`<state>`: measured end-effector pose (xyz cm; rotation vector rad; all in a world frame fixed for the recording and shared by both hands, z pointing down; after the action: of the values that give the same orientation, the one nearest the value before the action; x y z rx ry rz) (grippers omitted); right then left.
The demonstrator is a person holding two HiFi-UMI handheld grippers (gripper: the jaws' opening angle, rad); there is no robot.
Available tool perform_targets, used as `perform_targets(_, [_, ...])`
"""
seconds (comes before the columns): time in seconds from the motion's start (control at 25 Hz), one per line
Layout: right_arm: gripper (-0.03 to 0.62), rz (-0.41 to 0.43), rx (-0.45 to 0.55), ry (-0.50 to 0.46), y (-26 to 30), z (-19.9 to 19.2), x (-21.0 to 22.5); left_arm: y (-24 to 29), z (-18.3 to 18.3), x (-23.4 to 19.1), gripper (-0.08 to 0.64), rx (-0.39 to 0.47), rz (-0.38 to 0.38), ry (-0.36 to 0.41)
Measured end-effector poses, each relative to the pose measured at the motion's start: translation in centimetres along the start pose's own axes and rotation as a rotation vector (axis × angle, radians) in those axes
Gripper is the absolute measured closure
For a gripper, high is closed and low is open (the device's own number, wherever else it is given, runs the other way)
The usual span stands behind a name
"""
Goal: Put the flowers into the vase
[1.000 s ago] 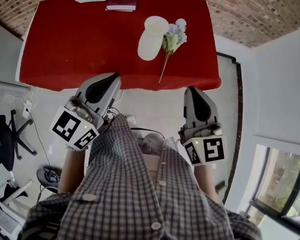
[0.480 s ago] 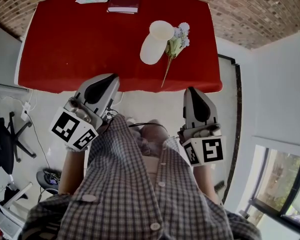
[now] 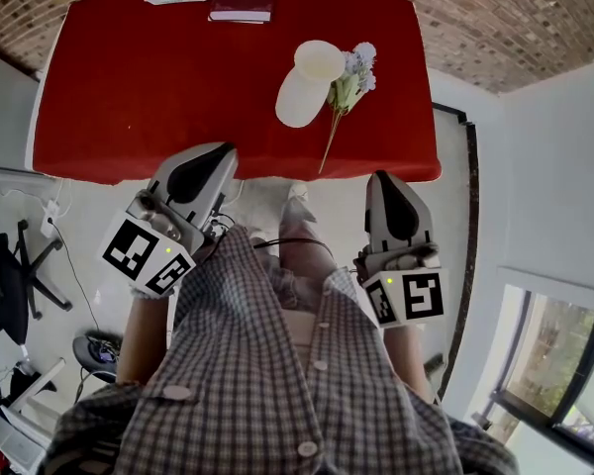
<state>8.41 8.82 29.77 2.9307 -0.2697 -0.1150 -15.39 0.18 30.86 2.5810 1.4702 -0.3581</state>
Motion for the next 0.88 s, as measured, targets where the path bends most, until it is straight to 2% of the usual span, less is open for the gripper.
perform_targets(0.24, [0.586,0.036,-0.038,-0.009,1.9,0.1,1.0,1.5,0.2,-0.7,0.552,0.002,0.028,0.031])
perform_targets(0.48, [0.586,0.078,0.011,-0.022,4.4,1.1,2.2,3.4,0.3,-1.5,0.552,-0.007,0.05,0.032])
perform_targets(0.88, [0.586,0.099,0.014,-0.026,7.4,1.8,4.9,7.9,0.5,-2.6,0.552,-0.059,0.058,0.097])
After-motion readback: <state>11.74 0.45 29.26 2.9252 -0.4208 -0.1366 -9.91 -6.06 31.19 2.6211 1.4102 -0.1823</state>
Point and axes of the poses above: the fingertips, and each gripper's own axes: y forward along the fingers, x to its right, z out of its top, the point moved 6 cm from there along -y, backward along the fingers, and after that the axes turned 2 degrees about -y, right-handed, at the moved point
